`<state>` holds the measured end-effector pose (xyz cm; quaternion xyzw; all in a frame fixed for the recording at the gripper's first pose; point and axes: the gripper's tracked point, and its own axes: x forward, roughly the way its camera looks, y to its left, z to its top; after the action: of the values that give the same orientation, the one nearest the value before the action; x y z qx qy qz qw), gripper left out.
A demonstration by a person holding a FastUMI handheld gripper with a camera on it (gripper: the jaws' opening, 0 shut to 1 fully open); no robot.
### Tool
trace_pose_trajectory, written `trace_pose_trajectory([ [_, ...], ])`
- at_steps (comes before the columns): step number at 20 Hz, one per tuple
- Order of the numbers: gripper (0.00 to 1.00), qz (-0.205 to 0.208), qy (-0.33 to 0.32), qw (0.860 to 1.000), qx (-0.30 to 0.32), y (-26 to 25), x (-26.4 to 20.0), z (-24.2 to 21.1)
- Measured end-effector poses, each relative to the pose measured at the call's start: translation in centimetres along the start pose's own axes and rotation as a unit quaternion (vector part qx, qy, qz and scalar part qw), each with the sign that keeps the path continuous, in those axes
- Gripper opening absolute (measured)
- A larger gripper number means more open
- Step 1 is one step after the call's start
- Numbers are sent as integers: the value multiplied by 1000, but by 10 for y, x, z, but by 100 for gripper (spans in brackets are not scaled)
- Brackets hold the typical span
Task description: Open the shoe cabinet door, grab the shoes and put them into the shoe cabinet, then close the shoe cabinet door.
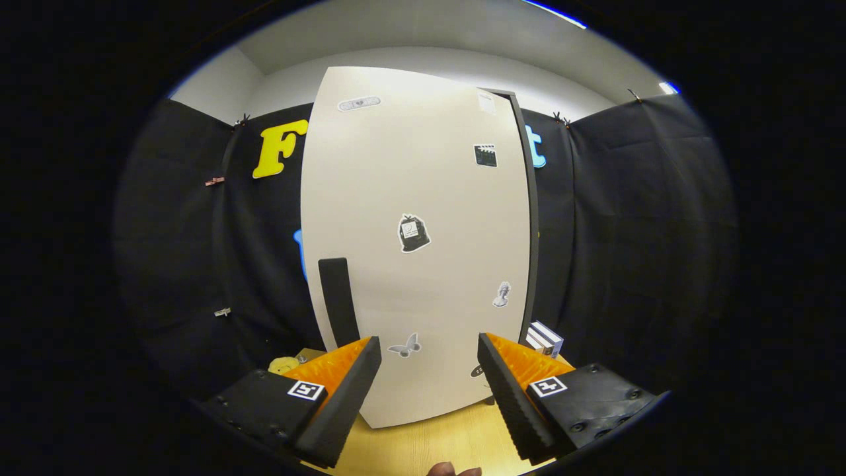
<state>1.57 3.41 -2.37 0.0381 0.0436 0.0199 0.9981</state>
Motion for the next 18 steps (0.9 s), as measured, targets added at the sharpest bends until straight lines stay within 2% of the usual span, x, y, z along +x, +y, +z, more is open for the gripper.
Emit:
trace_pose_trajectory([
  [10, 97, -4, -28, 999, -32, -4, -14, 11],
  [18, 96, 3, -29, 999, -33, -1, -18, 11],
])
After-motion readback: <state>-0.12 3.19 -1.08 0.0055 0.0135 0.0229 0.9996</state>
